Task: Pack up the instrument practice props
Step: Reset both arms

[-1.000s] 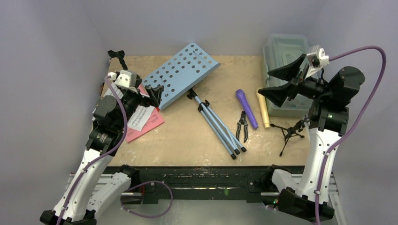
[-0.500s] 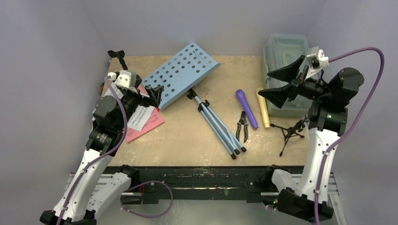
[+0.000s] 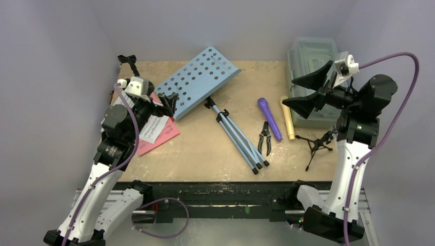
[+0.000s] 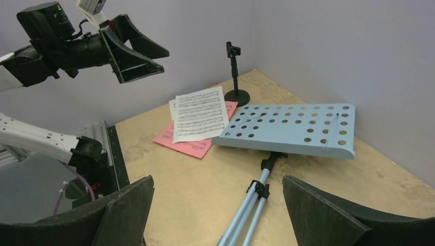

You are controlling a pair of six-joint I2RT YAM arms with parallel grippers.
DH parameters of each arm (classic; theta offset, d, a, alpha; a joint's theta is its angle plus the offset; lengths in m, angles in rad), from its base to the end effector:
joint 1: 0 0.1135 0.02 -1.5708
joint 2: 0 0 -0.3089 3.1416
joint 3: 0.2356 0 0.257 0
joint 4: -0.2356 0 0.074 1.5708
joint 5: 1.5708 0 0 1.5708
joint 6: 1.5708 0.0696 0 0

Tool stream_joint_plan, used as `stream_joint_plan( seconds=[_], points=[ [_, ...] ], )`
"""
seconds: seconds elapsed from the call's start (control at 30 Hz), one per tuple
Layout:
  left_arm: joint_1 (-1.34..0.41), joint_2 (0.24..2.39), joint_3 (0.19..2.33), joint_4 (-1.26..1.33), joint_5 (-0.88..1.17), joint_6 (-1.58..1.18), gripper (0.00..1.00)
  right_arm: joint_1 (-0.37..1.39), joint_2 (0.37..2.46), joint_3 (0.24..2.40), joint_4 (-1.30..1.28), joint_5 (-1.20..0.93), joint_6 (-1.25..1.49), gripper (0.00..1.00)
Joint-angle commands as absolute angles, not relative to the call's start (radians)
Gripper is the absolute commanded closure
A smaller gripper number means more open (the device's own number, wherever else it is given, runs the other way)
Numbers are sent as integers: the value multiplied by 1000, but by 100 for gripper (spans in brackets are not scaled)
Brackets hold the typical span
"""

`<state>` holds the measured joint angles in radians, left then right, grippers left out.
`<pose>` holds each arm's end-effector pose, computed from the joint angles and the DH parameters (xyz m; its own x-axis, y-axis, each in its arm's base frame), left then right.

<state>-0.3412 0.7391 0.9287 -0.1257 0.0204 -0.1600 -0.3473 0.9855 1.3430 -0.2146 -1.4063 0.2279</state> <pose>0.1589 -0.0579 0.4368 0.0031 -0.1701 -0.9854 0.3588 0.9200 -0.1577 0.1616 0.0145 0.5268 -0.0644 0.0627 -0.9960 -0.8704 0.4847 0.0868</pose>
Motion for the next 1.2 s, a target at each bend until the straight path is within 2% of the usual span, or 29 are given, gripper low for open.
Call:
stream_joint_plan(
  seconds=[0.0, 1.17],
  points=[
    [-336, 729, 924, -112, 8, -139, 0, -352, 969, 1339, -191, -1419, 243, 1],
    [-336, 727, 921, -112, 7, -136, 0, -359, 963, 1348, -236, -1395, 215, 1]
  ],
)
